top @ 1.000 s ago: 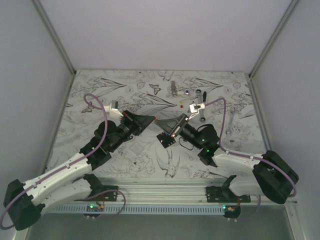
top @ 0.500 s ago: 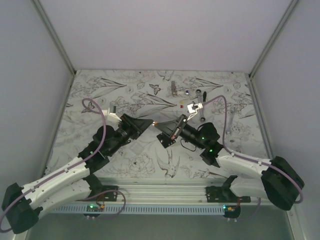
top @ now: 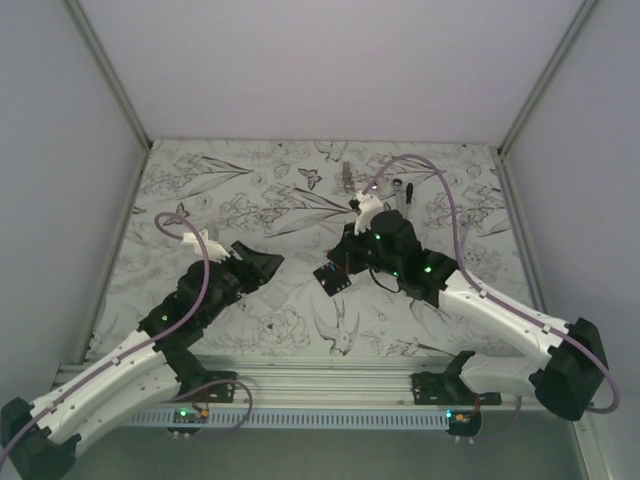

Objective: Snap on the fuse box
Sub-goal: Install the fuse at the fuse box base.

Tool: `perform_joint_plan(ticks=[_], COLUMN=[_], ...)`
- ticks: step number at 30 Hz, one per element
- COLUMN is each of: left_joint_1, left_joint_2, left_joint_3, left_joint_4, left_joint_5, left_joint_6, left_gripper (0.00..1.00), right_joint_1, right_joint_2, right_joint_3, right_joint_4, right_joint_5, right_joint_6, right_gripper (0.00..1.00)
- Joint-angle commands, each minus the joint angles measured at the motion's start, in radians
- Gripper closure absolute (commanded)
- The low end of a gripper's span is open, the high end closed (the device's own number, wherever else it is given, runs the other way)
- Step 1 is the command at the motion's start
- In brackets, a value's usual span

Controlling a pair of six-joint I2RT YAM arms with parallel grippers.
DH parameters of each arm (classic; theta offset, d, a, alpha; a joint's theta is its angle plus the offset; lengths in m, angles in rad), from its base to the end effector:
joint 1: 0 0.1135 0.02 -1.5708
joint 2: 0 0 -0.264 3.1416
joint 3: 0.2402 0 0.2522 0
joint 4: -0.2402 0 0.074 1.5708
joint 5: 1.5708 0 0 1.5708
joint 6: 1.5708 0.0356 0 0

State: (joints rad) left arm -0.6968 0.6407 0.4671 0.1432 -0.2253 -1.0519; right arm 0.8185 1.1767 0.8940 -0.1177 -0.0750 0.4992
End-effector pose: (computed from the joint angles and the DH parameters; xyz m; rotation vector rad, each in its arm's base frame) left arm 0.1344 -0.1021 0.2848 -0.4897 1.6602 -1.1555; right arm 0.1835 0.2000 0.3039 -0.3836 2.0557 0.9101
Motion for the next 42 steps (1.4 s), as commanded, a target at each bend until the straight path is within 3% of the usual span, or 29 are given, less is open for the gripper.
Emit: perform_joint_plan(ticks=[1, 7, 17, 29, 42], left_joint_1=[0.023, 0.035, 0.090, 0.218, 0.256], left_joint_2=[-0.040, 0.021, 0.115, 0.134, 0.108], left_joint_3=[-0.007, 0.044, 0.050, 0.016, -0.001], left_joint_4=[-0.166, -0.287, -0.333, -0.353, -0.354], left_joint_5=[-0.039, -0.061, -0.062, 0.024, 0.069], left_joint_6=[0.136, 0.262, 0.286, 0.234, 0.218], left_gripper=[0.44, 0.29, 0.01, 0.00, 0.00], right_joint_1=[-0.004, 0.006, 0.042, 0.068, 0.080], right_joint_2=[0.059, 0.203, 0.424, 0.570, 0.643], right_joint_3=[0.062, 0.132, 0.235, 0.309, 0.344], right_joint_4=[-0.283, -0.401, -0.429, -0.440, -0.450], right_joint_5=[0.131, 0.265, 0.350, 0.406, 0.434], right_joint_6=[-0.157, -0.222, -0.264, -0.282, -0.314], right_gripper=[1.00, 1.00, 1.00, 1.00, 1.00])
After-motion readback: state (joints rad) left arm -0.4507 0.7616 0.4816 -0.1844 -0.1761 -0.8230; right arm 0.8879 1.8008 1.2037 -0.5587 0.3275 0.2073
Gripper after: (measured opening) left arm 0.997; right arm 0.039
